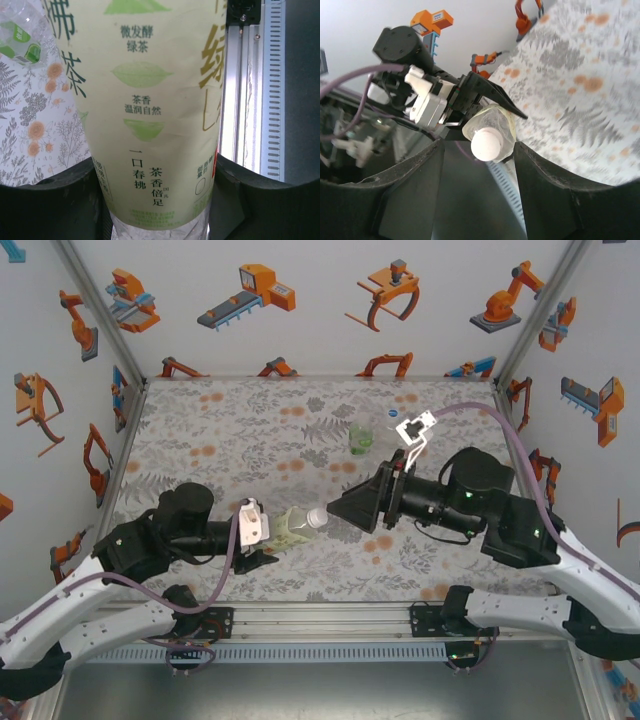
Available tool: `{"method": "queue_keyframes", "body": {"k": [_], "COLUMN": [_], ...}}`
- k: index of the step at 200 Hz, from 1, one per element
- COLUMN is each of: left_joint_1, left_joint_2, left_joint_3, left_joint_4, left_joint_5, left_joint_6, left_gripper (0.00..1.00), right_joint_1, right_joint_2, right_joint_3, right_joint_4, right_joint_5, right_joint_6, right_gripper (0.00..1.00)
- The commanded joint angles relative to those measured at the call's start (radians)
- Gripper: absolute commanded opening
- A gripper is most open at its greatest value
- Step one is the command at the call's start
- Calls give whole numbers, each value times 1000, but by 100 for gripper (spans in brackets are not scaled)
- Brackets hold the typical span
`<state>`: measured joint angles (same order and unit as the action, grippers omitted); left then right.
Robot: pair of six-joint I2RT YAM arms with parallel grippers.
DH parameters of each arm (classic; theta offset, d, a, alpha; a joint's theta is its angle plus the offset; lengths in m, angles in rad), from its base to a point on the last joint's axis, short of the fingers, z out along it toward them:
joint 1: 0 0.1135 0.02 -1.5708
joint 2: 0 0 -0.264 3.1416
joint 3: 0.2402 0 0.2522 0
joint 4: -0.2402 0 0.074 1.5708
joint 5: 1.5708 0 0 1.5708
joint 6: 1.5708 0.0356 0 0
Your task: Screw on the bottle caps
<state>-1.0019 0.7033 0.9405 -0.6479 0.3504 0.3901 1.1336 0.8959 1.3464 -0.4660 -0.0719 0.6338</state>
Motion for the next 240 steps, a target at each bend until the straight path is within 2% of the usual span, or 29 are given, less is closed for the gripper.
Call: {"method": "queue_keyframes", "body": {"k": [1, 36, 72, 94, 117, 159, 240], "left_joint_1": [-4, -4, -4, -4, -4, -4, -4], "left_joint_2": [-7, -13, -14, -3, 1, -4, -6], "left_joint_3": [9, 12, 15, 25, 27, 27, 27], "left_joint_4": [2, -16, -35, -52, -62, -67, -61], "left_joint_5": [43, 53, 73, 110, 127, 137, 138], "left_joint_6": [6, 3, 3, 6, 4, 1, 1], "left_gripper": [0, 0, 0, 0, 0, 0, 0], "right_joint_1": [-6, -5, -6, -5, -5, -6, -6], "right_joint_2": [-10, 52, 151, 216, 251, 259, 271], "right_joint_3": [-13, 86, 209, 279, 303, 271, 241], "right_joint_4": [78, -115, -320, -398, -424, -371, -326], "right_joint_5": [-143, -346, -457, -469, -470, -481, -506], "right_joint_6": [-394, -805, -1118, -1184, -1210, -1203, -1185], "right_gripper": [55, 55, 58, 61, 57, 50, 44]}}
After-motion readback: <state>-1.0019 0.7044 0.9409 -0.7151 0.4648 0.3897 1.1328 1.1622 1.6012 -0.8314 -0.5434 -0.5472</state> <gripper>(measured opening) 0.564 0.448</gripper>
